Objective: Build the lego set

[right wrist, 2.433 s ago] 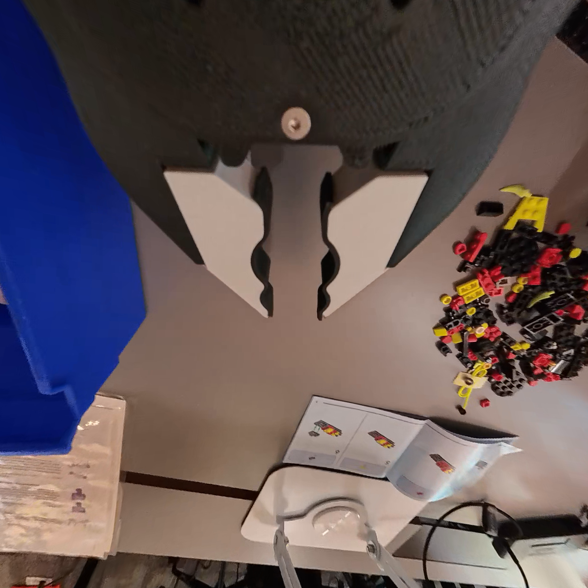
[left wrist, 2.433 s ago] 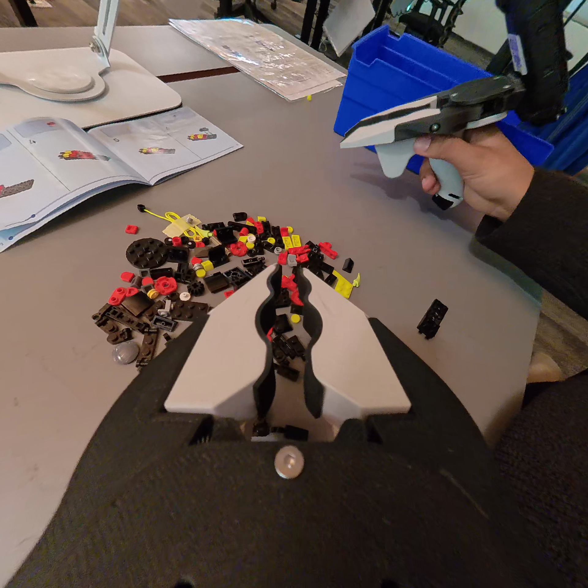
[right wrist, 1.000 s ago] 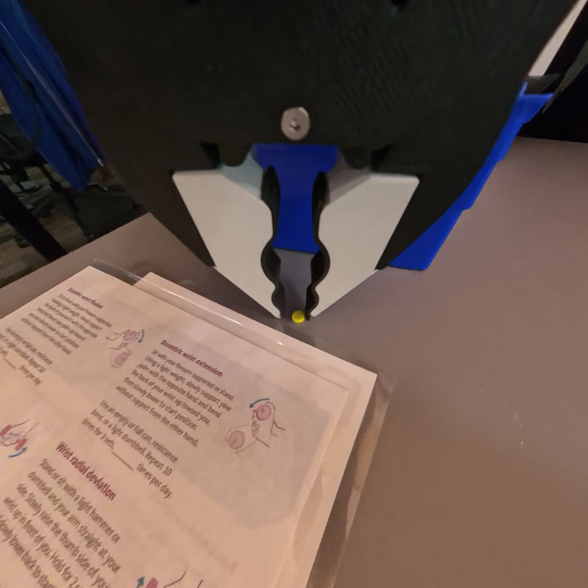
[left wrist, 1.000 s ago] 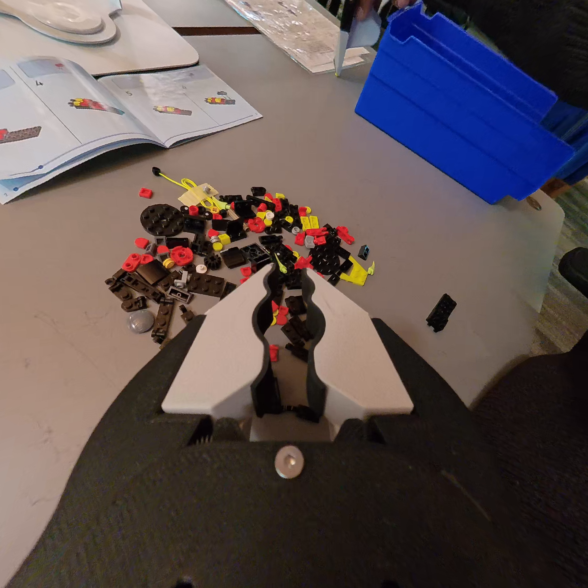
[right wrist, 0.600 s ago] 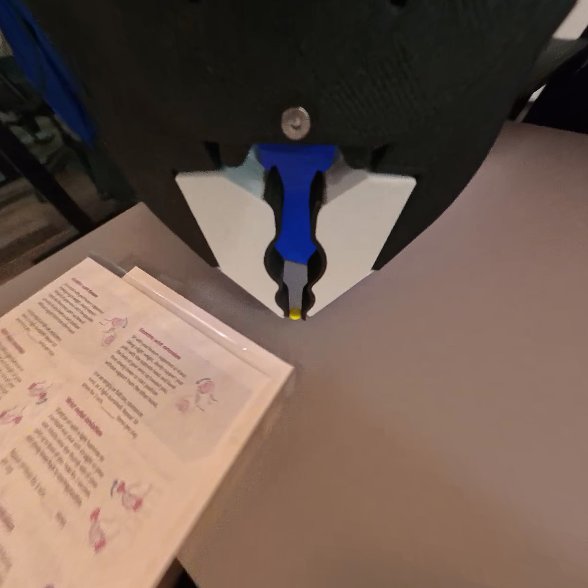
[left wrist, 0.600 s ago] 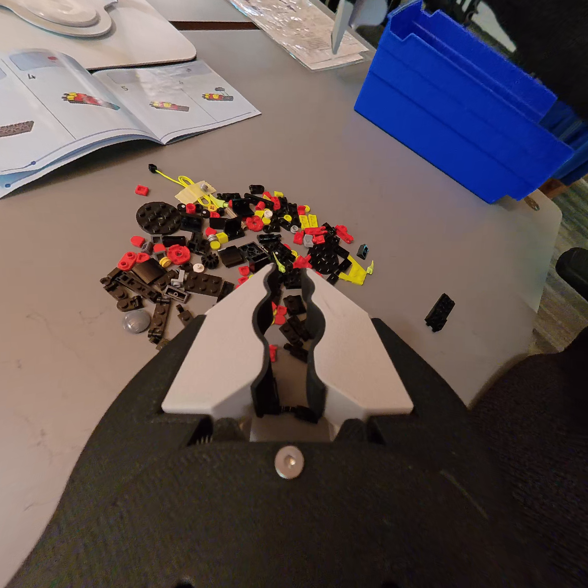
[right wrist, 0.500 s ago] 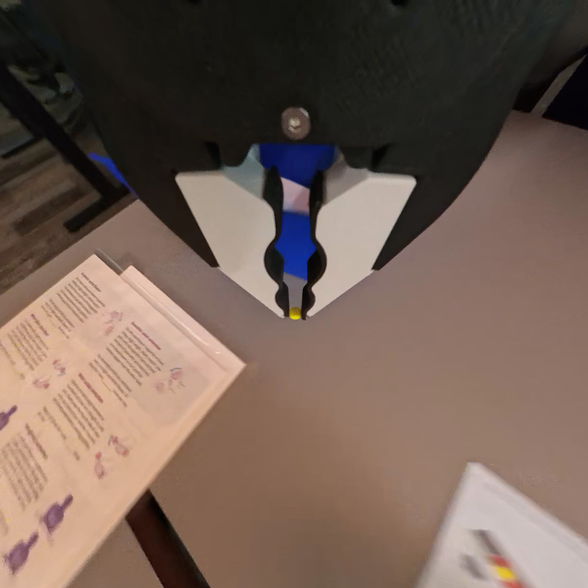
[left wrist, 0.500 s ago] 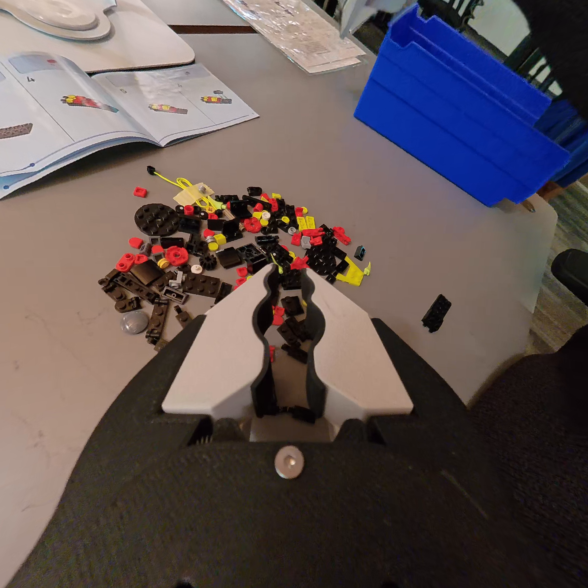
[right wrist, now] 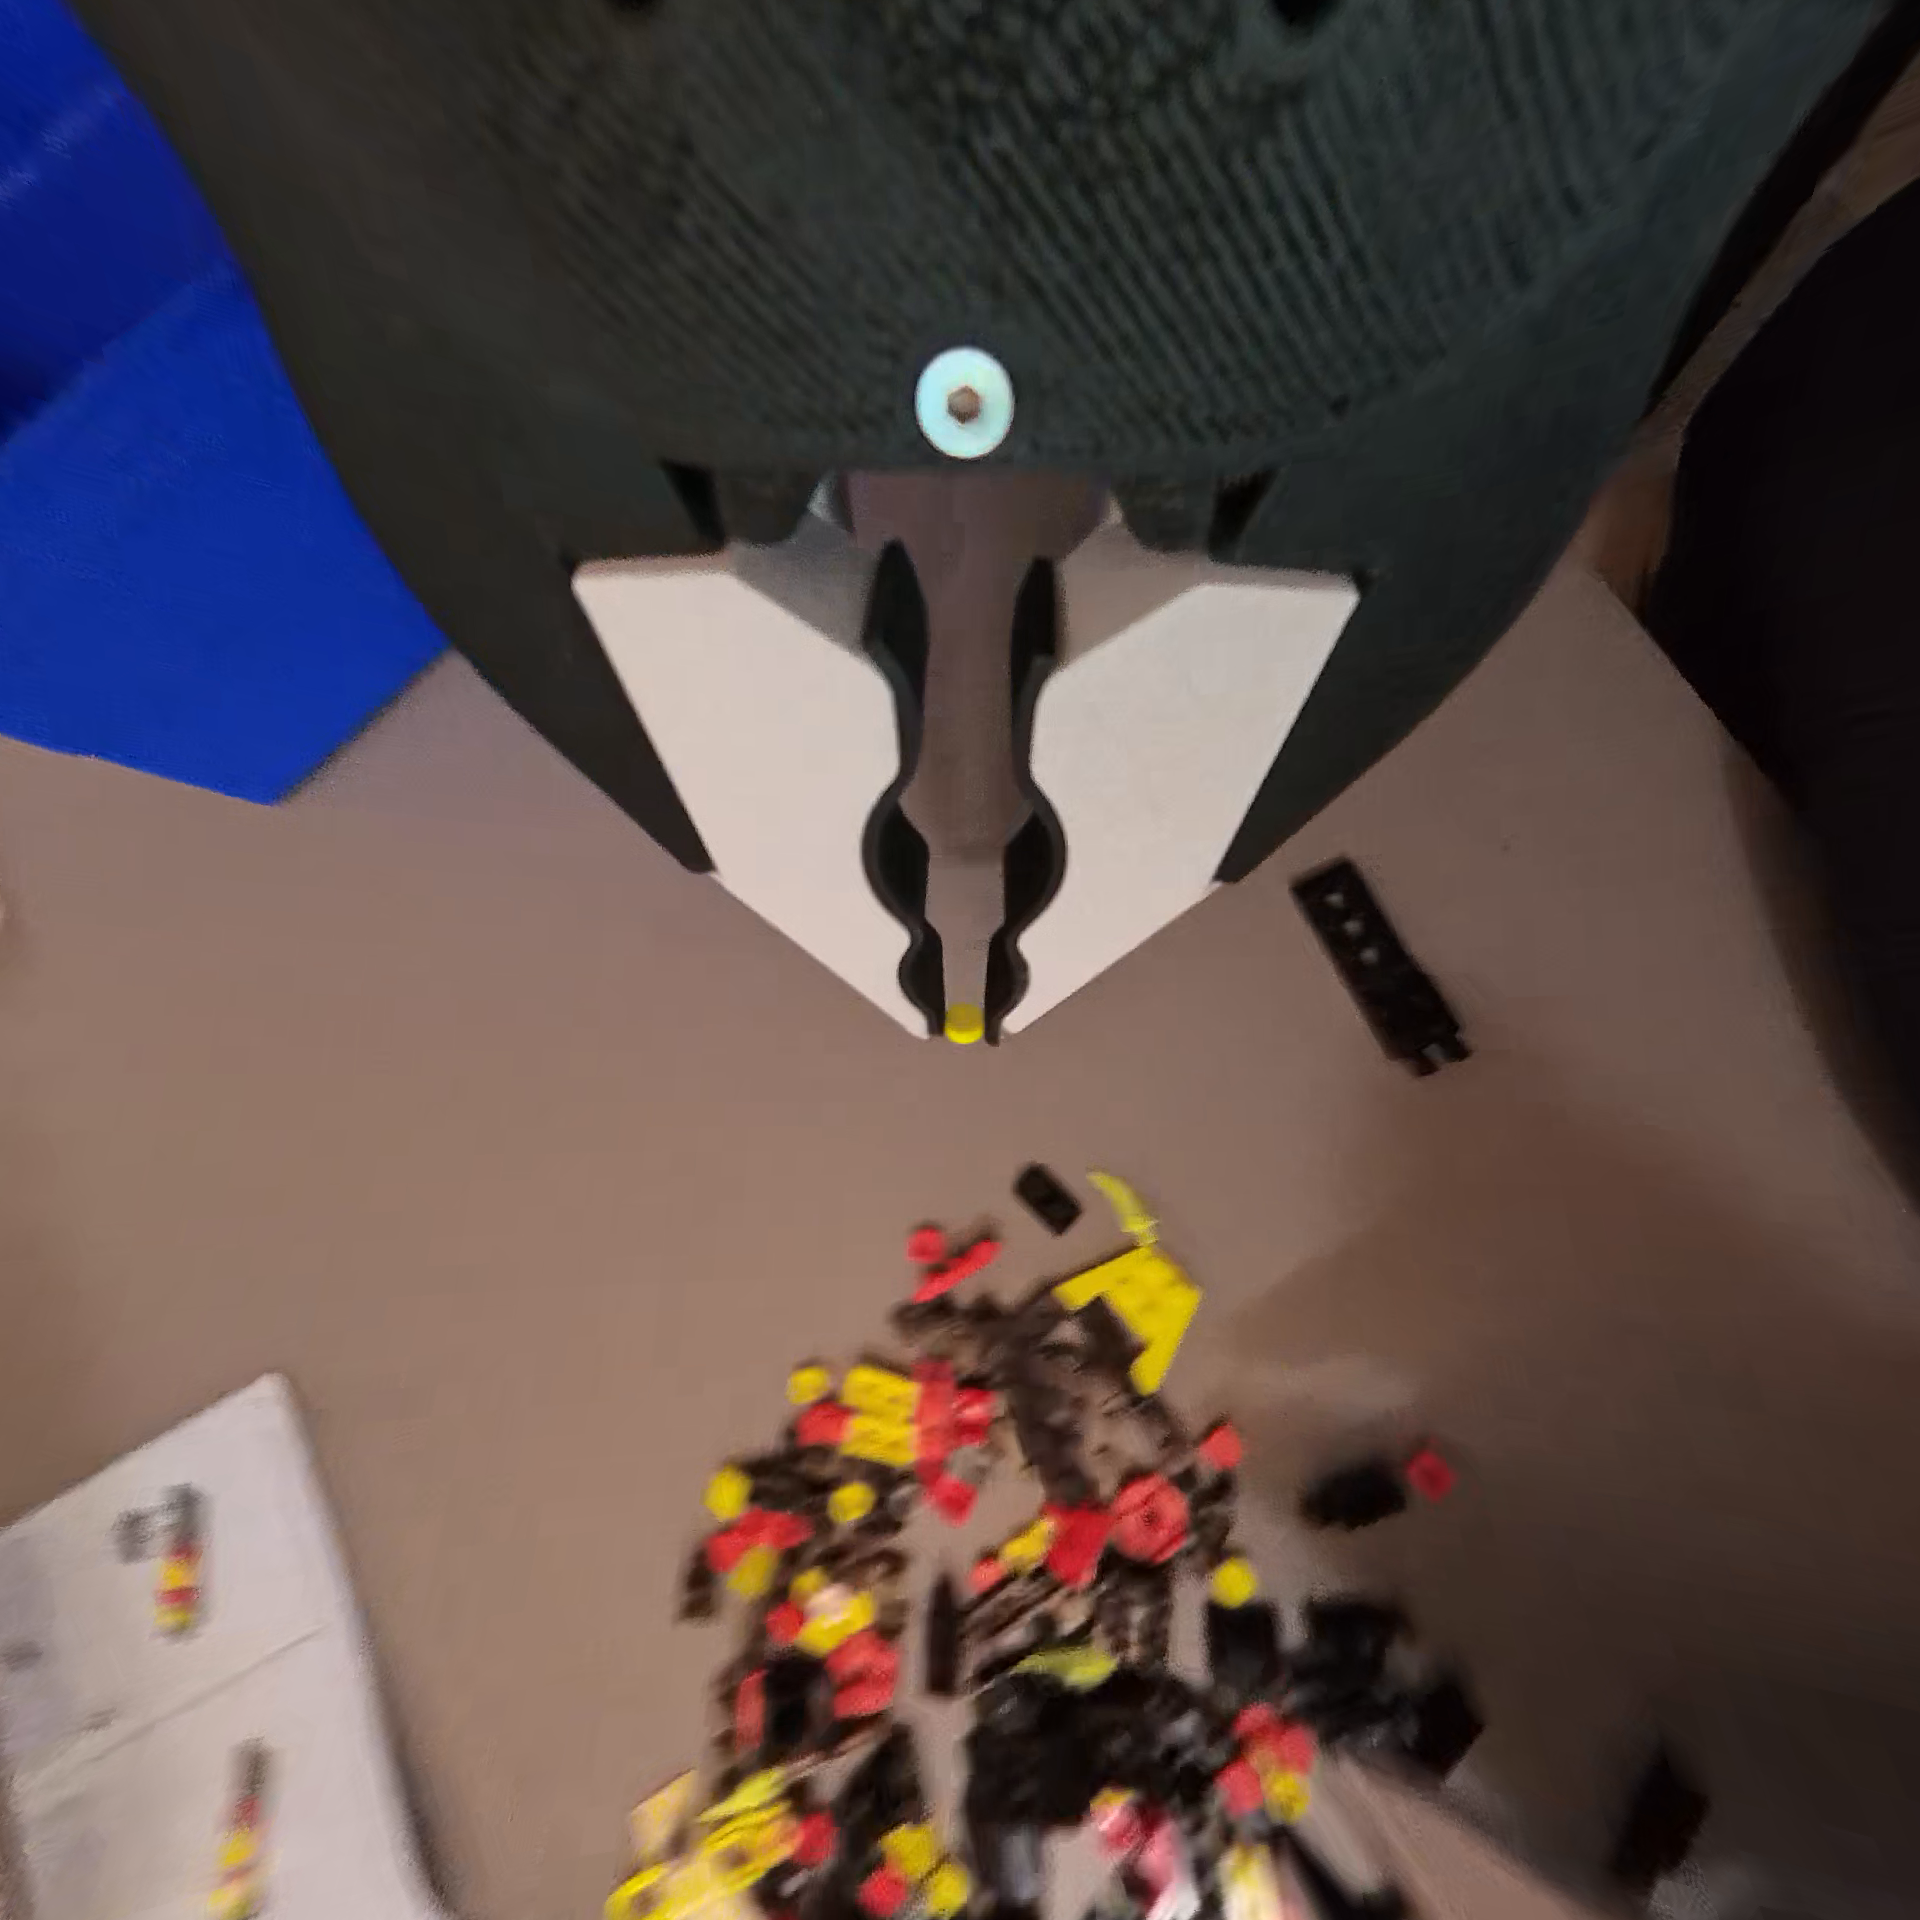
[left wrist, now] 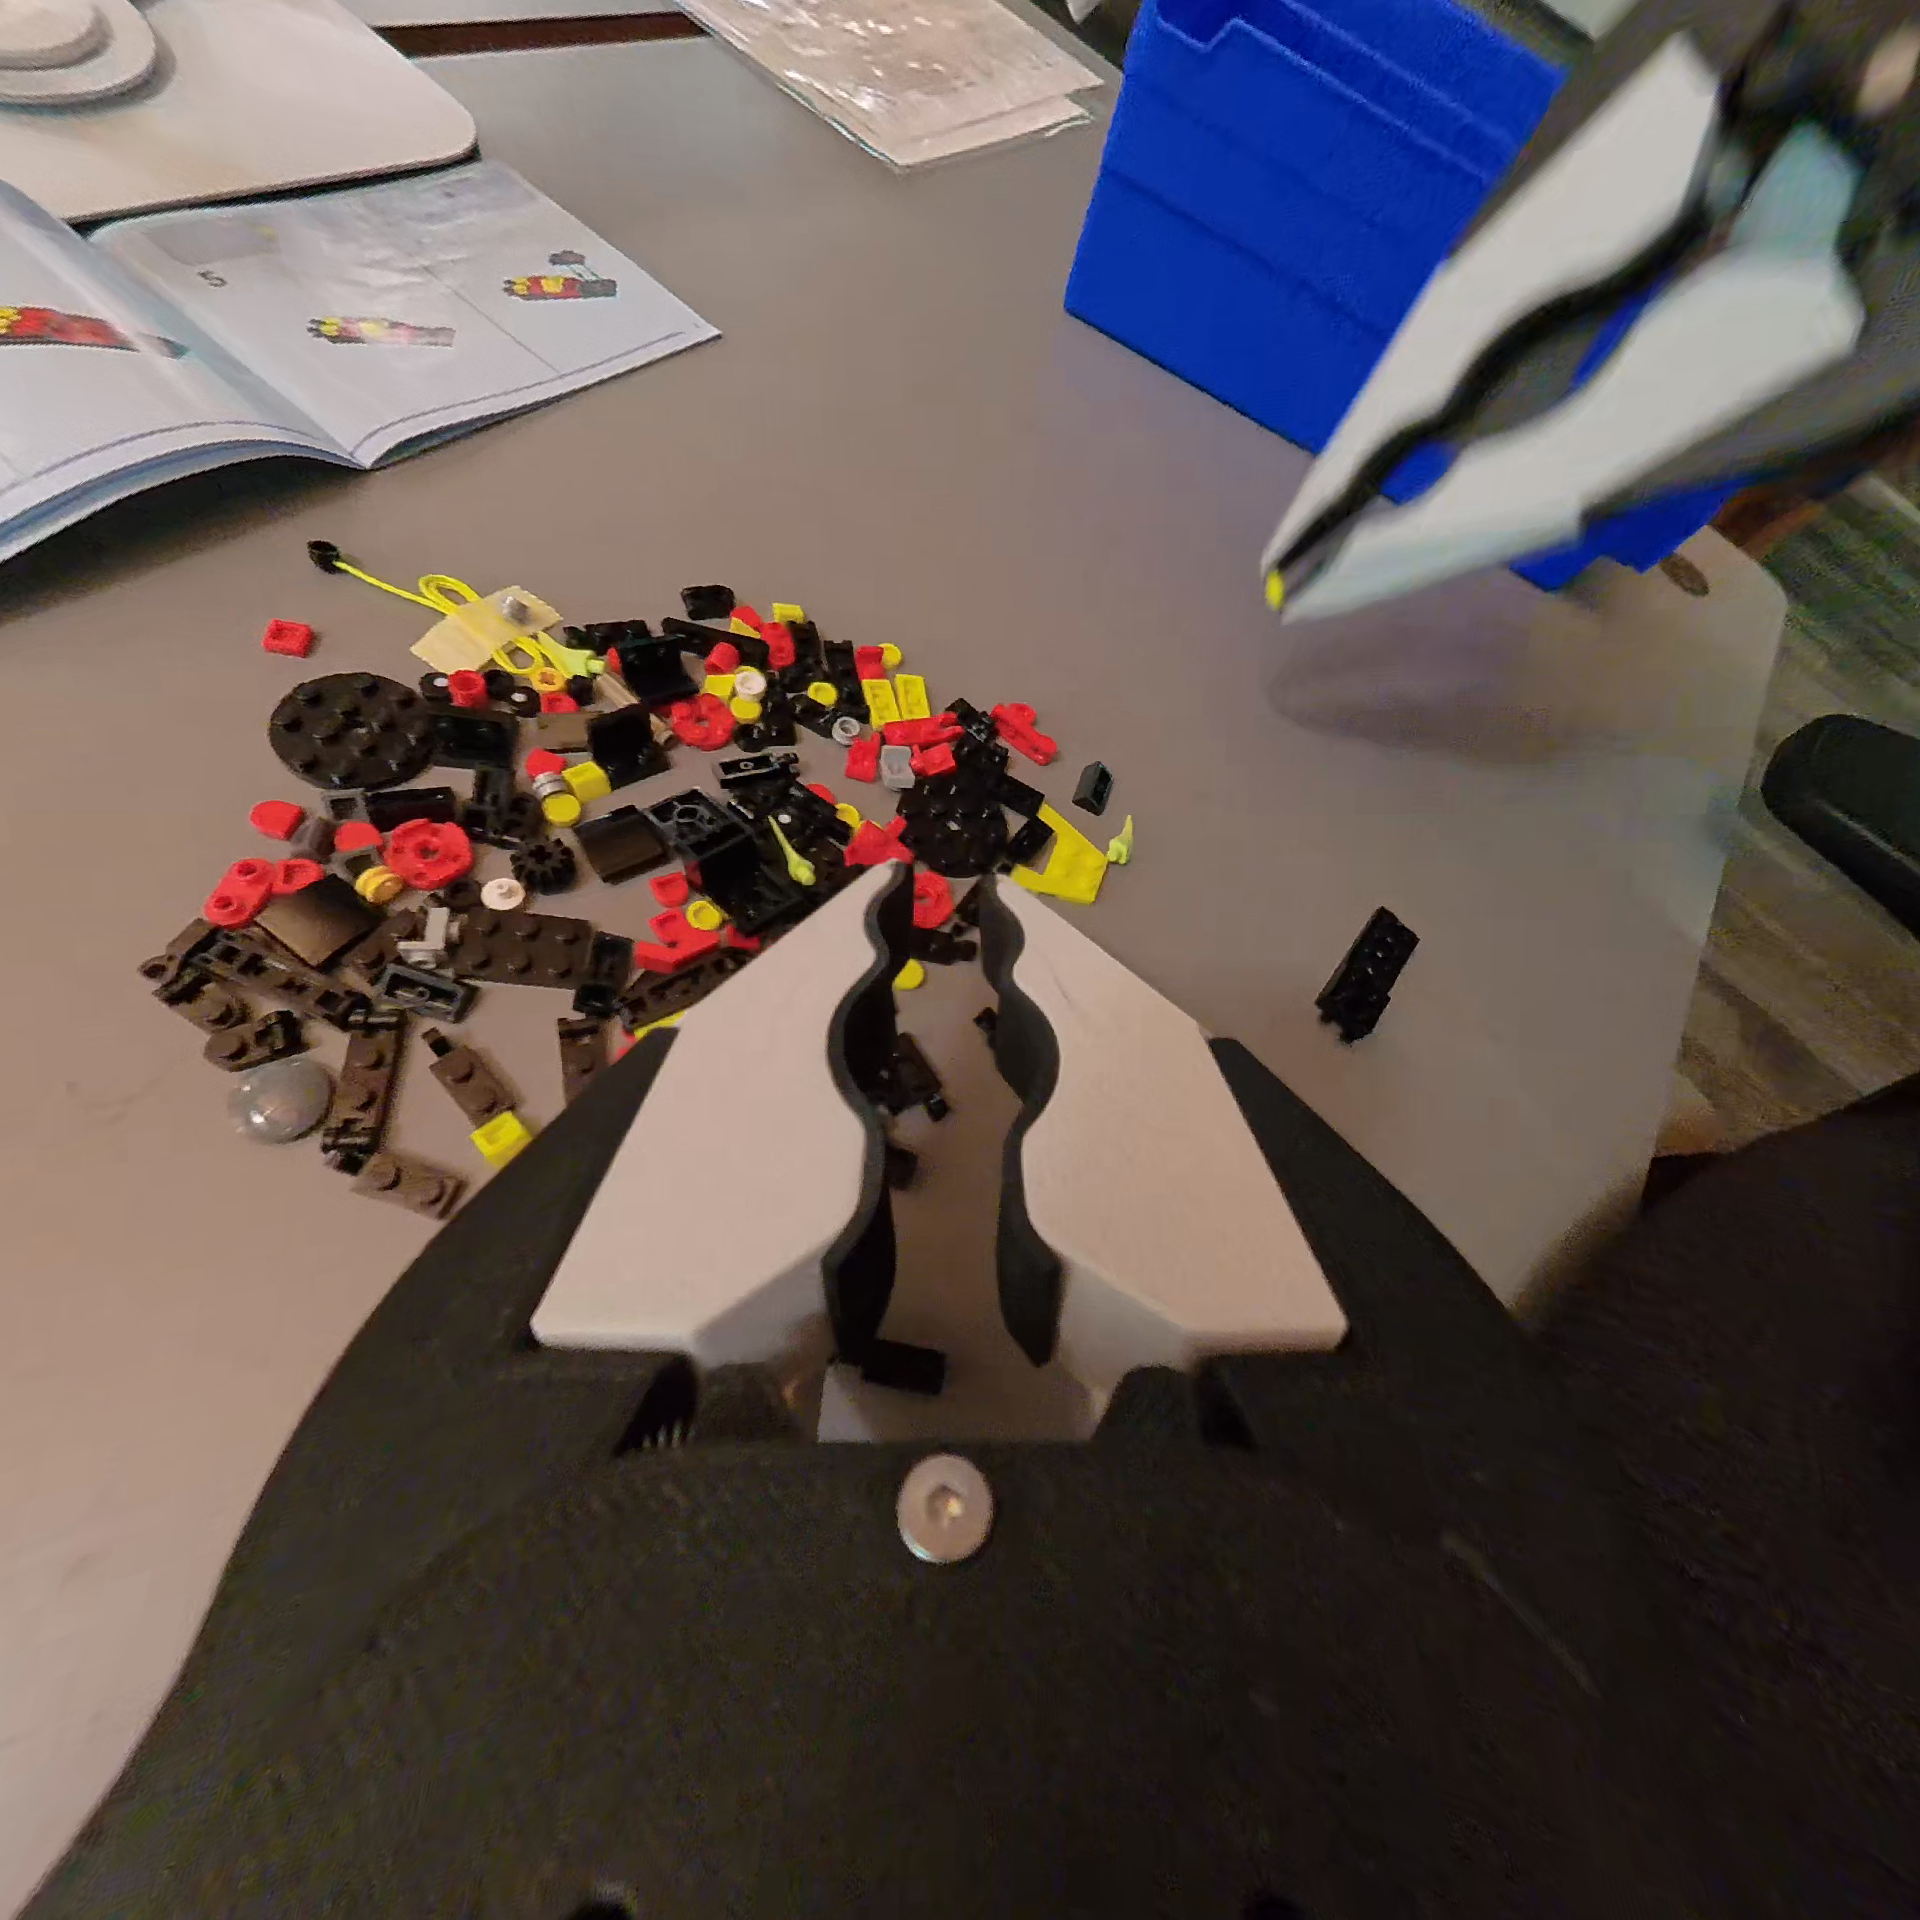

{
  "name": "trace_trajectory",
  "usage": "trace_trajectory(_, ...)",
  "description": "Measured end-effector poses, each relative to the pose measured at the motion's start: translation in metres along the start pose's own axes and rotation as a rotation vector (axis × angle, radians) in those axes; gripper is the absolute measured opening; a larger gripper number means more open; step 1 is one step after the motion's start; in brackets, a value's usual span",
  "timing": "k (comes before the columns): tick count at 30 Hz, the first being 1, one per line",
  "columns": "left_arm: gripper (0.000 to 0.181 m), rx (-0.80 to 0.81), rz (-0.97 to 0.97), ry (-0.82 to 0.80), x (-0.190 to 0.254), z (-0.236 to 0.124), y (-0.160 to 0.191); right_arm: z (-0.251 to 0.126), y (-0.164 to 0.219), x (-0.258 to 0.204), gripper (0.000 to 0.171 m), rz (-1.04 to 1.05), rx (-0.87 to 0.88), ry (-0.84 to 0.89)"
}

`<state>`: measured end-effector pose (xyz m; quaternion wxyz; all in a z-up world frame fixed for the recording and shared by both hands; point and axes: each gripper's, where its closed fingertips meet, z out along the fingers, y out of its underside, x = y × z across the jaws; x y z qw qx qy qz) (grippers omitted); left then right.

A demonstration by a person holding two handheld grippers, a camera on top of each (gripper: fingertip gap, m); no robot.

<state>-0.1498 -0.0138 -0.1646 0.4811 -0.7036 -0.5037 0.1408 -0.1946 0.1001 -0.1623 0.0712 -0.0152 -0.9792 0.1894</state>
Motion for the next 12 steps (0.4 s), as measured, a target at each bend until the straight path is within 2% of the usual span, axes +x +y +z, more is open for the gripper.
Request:
trace_trajectory(1, 0.01, -0.002, -0.005, 0.012, 0.003, 0.001, 0.001, 0.008, 0.006, -0.015, 0.006, -0.011, -0.009, -0.003)
trace_trajectory(5, 0.01, -0.011, -0.025, 0.054, 0.012, 0.006, 0.003, 0.029, 0.024, -0.051, 0.007, 0.02, -0.005, -0.015)
trace_trajectory(7, 0.01, -0.027, -0.02, 0.063, 0.015, 0.009, 0.005, 0.032, 0.028, -0.069, 0.007, 0.026, 0.021, -0.087)
trace_trajectory(12, 0.01, -0.043, 0.011, 0.069, 0.023, 0.013, 0.008, 0.039, 0.025, -0.073, 0.007, 0.015, 0.056, -0.074)
